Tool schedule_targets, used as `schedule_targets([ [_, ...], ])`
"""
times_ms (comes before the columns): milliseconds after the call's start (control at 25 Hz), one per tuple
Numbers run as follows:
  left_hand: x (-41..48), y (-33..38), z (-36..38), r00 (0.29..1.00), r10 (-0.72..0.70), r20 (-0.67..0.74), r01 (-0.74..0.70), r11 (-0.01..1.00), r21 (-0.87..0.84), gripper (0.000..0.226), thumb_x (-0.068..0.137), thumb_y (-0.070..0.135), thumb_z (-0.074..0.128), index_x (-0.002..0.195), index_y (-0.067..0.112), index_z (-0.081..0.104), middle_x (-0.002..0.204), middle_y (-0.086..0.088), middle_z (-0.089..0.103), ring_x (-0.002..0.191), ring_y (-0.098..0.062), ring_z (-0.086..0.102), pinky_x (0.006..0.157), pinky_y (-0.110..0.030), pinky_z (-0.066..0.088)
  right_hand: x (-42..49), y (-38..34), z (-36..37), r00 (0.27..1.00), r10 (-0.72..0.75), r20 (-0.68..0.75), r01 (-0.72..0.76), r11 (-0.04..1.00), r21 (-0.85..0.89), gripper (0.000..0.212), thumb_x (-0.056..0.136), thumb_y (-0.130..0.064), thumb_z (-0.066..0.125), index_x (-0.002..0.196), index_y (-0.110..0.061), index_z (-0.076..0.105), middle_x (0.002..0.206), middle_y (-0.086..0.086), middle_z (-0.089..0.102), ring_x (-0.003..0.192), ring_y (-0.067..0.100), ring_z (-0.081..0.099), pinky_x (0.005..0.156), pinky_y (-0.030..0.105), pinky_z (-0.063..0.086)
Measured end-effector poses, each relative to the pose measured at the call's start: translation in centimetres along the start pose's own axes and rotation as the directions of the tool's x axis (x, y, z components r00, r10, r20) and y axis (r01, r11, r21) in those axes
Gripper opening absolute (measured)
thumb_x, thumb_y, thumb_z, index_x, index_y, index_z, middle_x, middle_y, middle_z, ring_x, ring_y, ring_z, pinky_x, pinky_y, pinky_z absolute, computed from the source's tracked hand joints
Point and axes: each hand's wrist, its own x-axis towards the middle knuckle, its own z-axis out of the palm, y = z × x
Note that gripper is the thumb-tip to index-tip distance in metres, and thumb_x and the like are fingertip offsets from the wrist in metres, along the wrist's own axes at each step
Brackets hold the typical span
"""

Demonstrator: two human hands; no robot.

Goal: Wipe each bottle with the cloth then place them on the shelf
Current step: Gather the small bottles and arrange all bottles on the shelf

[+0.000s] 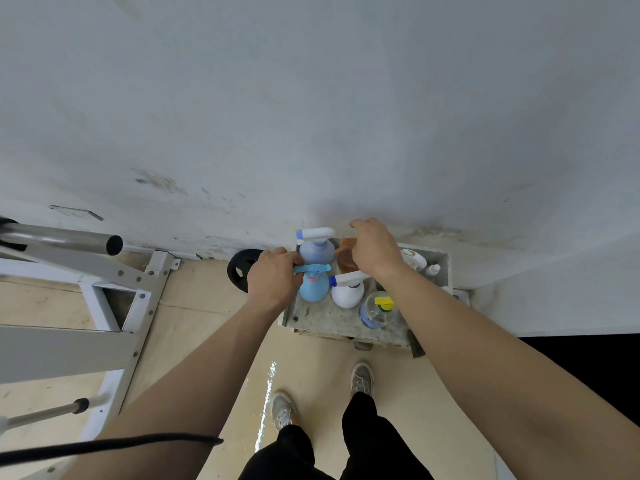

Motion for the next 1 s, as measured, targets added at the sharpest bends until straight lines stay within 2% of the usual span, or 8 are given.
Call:
schedule_targets([
  [120,0.2,-0.1,0.1,1.000,0.011,0.004,-0.011,0.999,-0.032,0.017,0.085,0.024,0.064,0.100,0.024,0.073,0.090,0.003,0.062,0.092,-0.022,0.054,0.069,-0.036,0.049,1.2,-0.3,0.8,0.997,0.069,0.030,-0.068,0.997,-0.037,0.022,0.086,0.000,0.057,0.102,-0.006,0.070,0.106,0.016,0.067,0.101,0.037,0.064,0.077,0.035,0.049],
  [200,0.3,-0.3,0.2,1.000,0.015,0.008,-0.015,0.998,-0.055,0.015,0.085,0.023,0.065,0.099,0.023,0.072,0.089,0.004,0.061,0.092,-0.021,0.054,0.069,-0.038,0.050,1.5,-0.4,0.9,0.995,0.091,0.031,-0.089,0.994,-0.062,0.019,0.085,-0.001,0.056,0.092,-0.008,0.072,0.095,0.015,0.069,0.089,0.036,0.066,0.070,0.032,0.046],
  [360,0.4,-0.7,0.5,1.000,0.012,0.008,-0.011,0.996,-0.083,0.016,0.085,0.024,0.067,0.099,0.024,0.073,0.090,0.005,0.062,0.092,-0.020,0.054,0.070,-0.039,0.052,1.3,-0.2,0.9,0.996,0.082,0.030,-0.079,0.993,-0.088,0.017,0.089,-0.003,0.056,0.092,-0.009,0.072,0.091,0.014,0.068,0.083,0.033,0.064,0.071,0.033,0.048],
  [480,0.4,-0.8,0.6,1.000,0.001,0.013,0.000,0.995,-0.097,0.016,0.085,0.024,0.066,0.100,0.025,0.073,0.092,0.005,0.063,0.093,-0.020,0.054,0.070,-0.038,0.052,1.1,0.0,0.9,0.996,0.073,0.051,-0.067,0.992,-0.103,0.012,0.093,-0.007,0.058,0.094,-0.010,0.069,0.087,0.010,0.062,0.080,0.029,0.058,0.071,0.030,0.042],
  [600,0.5,-0.9,0.7,1.000,-0.013,0.020,0.015,0.994,-0.104,0.016,0.084,0.024,0.066,0.098,0.026,0.073,0.091,0.006,0.063,0.094,-0.019,0.055,0.069,-0.038,0.052,0.9,0.3,0.9,0.998,0.062,0.035,-0.058,0.993,-0.107,0.012,0.093,-0.007,0.058,0.098,-0.010,0.068,0.089,0.008,0.059,0.078,0.026,0.052,0.071,0.028,0.038],
  [840,0.6,-0.7,0.7,0.999,-0.032,0.033,0.035,0.994,-0.105,0.018,0.084,0.024,0.066,0.100,0.026,0.073,0.094,0.004,0.063,0.095,-0.019,0.055,0.069,-0.038,0.052,0.7,0.1,1.1,0.997,0.072,0.025,-0.070,0.993,-0.093,0.014,0.093,-0.006,0.059,0.103,-0.009,0.069,0.103,0.013,0.067,0.083,0.026,0.056,0.071,0.029,0.040],
  [920,0.6,-0.5,0.5,0.998,-0.031,0.053,0.036,0.995,-0.091,0.020,0.083,0.023,0.066,0.102,0.025,0.072,0.095,0.003,0.063,0.096,-0.020,0.055,0.071,-0.039,0.053,0.6,0.2,0.9,0.997,0.072,0.024,-0.070,0.995,-0.067,0.020,0.092,-0.005,0.060,0.110,-0.008,0.068,0.110,0.014,0.067,0.095,0.030,0.063,0.076,0.032,0.046],
  [1000,0.5,-0.5,0.2,0.997,-0.028,0.074,0.033,0.997,-0.066,0.024,0.082,0.024,0.067,0.106,0.024,0.071,0.098,0.000,0.062,0.097,-0.022,0.055,0.073,-0.038,0.053,0.2,0.3,0.6,0.998,0.065,0.015,-0.065,0.998,-0.028,0.034,0.091,-0.003,0.061,0.125,-0.009,0.065,0.123,0.015,0.064,0.111,0.033,0.062,0.089,0.037,0.050],
])
